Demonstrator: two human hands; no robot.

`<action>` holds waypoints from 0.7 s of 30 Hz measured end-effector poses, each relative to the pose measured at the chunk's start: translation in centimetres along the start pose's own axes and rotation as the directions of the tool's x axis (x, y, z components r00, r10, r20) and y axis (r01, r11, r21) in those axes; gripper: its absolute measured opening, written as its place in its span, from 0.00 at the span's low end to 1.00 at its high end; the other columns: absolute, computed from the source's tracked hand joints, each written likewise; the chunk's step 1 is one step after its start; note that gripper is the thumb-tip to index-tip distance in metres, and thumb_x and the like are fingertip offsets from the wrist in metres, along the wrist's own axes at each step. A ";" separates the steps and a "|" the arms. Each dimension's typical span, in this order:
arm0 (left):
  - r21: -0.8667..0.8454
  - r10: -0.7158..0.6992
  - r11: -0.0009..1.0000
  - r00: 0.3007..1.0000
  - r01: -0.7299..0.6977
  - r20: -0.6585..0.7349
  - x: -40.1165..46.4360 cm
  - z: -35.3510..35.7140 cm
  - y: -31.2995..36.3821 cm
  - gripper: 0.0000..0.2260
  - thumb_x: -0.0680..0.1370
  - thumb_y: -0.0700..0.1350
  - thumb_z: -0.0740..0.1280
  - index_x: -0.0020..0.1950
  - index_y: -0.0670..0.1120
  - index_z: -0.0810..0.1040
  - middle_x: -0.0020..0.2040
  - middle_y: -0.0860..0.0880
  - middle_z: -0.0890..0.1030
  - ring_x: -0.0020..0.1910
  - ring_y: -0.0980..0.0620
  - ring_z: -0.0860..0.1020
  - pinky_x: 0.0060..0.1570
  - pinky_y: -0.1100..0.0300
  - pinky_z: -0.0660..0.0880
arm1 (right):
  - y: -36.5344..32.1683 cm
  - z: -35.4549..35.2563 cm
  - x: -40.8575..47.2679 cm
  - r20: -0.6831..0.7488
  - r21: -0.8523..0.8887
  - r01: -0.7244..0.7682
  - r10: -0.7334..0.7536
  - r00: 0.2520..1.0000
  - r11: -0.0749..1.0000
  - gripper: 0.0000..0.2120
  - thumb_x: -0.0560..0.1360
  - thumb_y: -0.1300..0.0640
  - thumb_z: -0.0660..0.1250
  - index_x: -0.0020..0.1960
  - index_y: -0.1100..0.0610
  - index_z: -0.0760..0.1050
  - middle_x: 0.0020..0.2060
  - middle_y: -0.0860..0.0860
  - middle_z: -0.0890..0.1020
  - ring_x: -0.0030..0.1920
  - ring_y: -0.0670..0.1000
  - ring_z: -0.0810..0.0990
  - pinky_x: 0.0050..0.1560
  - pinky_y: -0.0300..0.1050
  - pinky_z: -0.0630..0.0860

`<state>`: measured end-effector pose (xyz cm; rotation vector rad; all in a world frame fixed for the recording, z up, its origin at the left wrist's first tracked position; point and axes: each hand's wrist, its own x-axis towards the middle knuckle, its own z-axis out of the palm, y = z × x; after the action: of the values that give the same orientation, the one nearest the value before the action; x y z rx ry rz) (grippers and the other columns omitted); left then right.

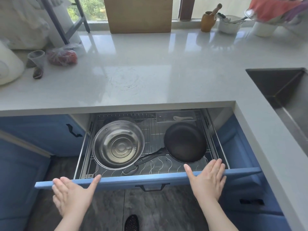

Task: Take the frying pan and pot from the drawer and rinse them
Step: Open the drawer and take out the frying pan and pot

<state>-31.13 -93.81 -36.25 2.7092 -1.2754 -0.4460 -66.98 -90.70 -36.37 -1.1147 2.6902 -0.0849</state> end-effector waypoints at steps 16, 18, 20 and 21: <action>0.008 0.462 0.886 0.886 -0.463 0.027 -1.9 1.7 7.3 0.51 0.68 0.66 0.70 0.79 0.39 0.53 0.80 0.41 0.51 0.79 0.43 0.49 0.76 0.44 0.50 | 2.8 -0.8 2.7 -0.051 0.121 0.188 -0.183 0.982 0.975 0.48 0.72 0.30 0.62 0.80 0.59 0.52 0.79 0.55 0.56 0.78 0.56 0.54 0.76 0.56 0.53; -0.019 0.579 0.814 0.810 -0.580 0.096 -2.6 2.8 10.8 0.51 0.69 0.66 0.70 0.80 0.41 0.50 0.80 0.44 0.48 0.79 0.45 0.46 0.76 0.48 0.46 | 3.6 -1.3 4.9 0.001 0.163 0.244 -0.247 0.969 0.956 0.49 0.72 0.31 0.63 0.80 0.58 0.49 0.79 0.54 0.56 0.78 0.54 0.54 0.77 0.52 0.53; -0.030 0.674 0.734 0.721 -0.679 0.164 -2.7 4.0 14.3 0.51 0.70 0.67 0.68 0.80 0.43 0.46 0.81 0.46 0.44 0.79 0.47 0.43 0.76 0.51 0.43 | 4.2 -2.0 7.4 0.074 0.182 0.276 -0.293 0.953 0.944 0.51 0.71 0.31 0.64 0.80 0.57 0.45 0.79 0.52 0.53 0.79 0.52 0.52 0.78 0.49 0.52; -0.028 0.711 0.692 0.674 -0.721 0.198 -2.7 4.7 15.9 0.51 0.71 0.68 0.67 0.80 0.44 0.45 0.81 0.47 0.43 0.79 0.48 0.41 0.76 0.53 0.41 | 4.4 -2.4 8.6 0.116 0.192 0.281 -0.306 0.945 0.940 0.52 0.70 0.31 0.66 0.80 0.56 0.44 0.79 0.51 0.52 0.79 0.50 0.50 0.78 0.48 0.52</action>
<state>-45.88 -101.82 -36.55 1.9532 -2.2717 -0.5742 -76.42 -93.73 -36.26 -1.3994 2.3223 -0.2725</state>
